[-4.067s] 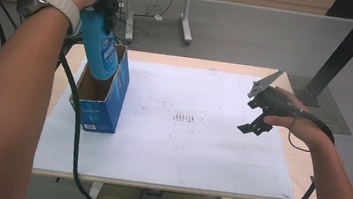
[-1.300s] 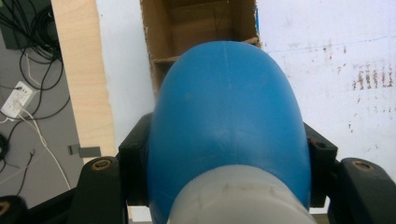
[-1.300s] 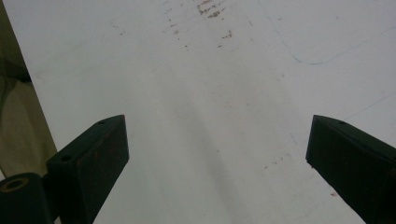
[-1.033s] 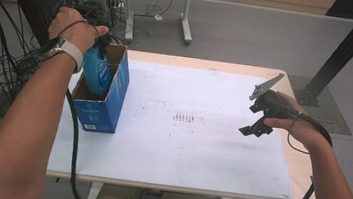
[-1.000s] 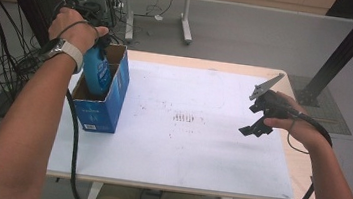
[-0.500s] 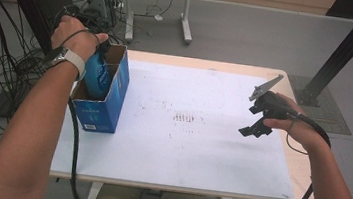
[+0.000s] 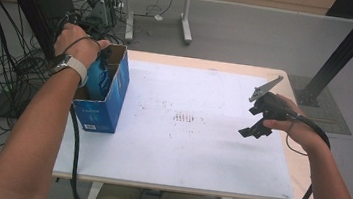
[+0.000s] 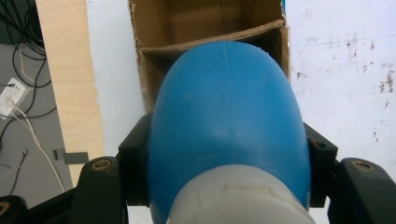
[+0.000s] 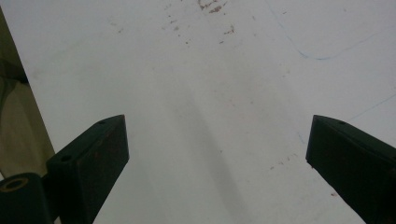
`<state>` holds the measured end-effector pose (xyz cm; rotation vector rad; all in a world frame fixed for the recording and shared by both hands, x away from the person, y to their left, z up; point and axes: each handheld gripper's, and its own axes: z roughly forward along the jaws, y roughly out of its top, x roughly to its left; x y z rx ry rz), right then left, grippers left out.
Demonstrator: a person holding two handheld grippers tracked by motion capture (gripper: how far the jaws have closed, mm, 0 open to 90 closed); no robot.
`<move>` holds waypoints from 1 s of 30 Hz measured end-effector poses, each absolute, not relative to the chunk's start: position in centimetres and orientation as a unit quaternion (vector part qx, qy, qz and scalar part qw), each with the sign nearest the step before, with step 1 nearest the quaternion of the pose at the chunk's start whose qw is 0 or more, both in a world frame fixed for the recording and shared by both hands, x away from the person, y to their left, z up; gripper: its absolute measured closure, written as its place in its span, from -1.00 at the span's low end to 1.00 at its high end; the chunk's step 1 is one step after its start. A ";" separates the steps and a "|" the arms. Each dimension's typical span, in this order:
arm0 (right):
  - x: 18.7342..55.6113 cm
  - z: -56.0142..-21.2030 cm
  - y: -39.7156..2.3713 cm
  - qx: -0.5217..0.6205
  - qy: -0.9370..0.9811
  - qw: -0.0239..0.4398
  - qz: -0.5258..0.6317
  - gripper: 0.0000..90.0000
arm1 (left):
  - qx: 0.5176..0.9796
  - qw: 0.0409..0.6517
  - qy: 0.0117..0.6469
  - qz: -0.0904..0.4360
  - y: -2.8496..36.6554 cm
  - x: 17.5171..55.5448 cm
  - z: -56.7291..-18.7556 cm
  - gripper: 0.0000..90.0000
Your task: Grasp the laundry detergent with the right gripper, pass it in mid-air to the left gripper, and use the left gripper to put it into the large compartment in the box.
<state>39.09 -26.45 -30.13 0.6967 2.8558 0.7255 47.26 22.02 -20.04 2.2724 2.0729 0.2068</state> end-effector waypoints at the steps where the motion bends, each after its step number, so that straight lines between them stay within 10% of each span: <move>1: 39.1 -30.1 -26.4 0.229 0.942 0.057 0.238 -0.88 | 0.737 0.029 0.672 0.067 22.0 47.2 -20.1 -0.16; 30: 38.4 -29.9 -26.5 0.228 0.941 0.063 0.242 -0.87 | 0.734 0.029 0.675 0.068 21.9 46.2 -21.9 -0.16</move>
